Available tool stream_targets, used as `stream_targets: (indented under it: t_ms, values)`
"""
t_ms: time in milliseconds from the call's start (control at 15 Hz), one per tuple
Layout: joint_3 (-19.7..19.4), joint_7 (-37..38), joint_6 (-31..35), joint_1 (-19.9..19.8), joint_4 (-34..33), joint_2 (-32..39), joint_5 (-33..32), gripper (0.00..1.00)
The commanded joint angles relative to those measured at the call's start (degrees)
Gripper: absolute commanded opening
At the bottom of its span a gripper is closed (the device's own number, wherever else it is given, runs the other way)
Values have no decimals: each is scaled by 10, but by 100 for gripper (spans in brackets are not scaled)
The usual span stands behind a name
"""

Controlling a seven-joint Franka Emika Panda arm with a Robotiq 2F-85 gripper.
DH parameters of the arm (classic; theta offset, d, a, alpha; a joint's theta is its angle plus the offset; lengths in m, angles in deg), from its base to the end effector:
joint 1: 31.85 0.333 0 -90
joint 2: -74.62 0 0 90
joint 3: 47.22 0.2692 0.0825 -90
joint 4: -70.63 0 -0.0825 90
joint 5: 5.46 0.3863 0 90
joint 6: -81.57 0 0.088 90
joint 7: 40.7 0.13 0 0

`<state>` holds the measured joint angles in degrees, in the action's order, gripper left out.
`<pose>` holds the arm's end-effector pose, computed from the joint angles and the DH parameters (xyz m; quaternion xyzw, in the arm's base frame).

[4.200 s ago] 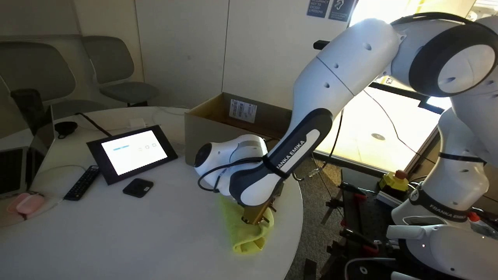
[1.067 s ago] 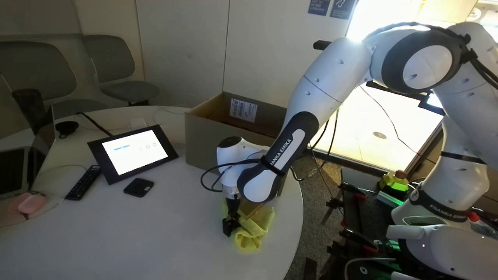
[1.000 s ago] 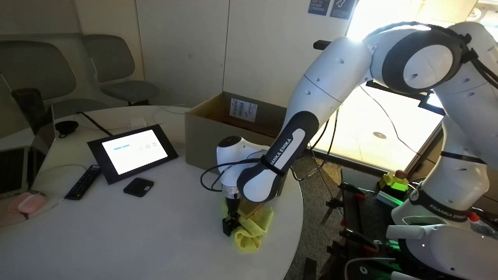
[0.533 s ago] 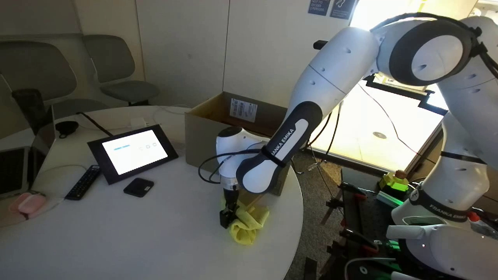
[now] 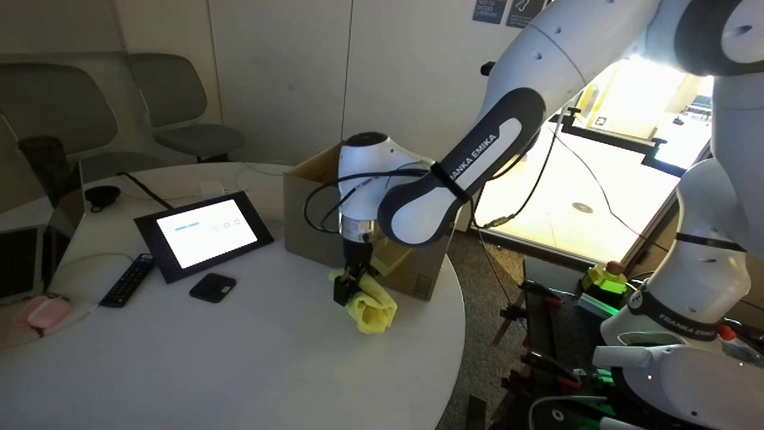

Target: Pick up the marker and put it on the cloth and fold the cloth, then pick up the cloth and put it in the box

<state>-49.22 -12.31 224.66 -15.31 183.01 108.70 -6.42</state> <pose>0.5633 0.1448 0.0986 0.9933 -0.1110 -0.0219 0.0244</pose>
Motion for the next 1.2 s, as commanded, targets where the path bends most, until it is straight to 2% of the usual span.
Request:
stream_targets:
  t_ms: [0, 200, 600, 867, 1133]
  values:
    - [-22, 12, -8, 20, 58, -101, -48, 6]
    - [-35, 39, -32, 21, 66, -164, -94, 6]
    - [-23, 89, -119, -19, 40, -256, -144, 6]
    - [-21, 146, -176, -63, 2, -268, -139, 6]
    - [-29, 196, -186, -108, -30, -256, -129, 6]
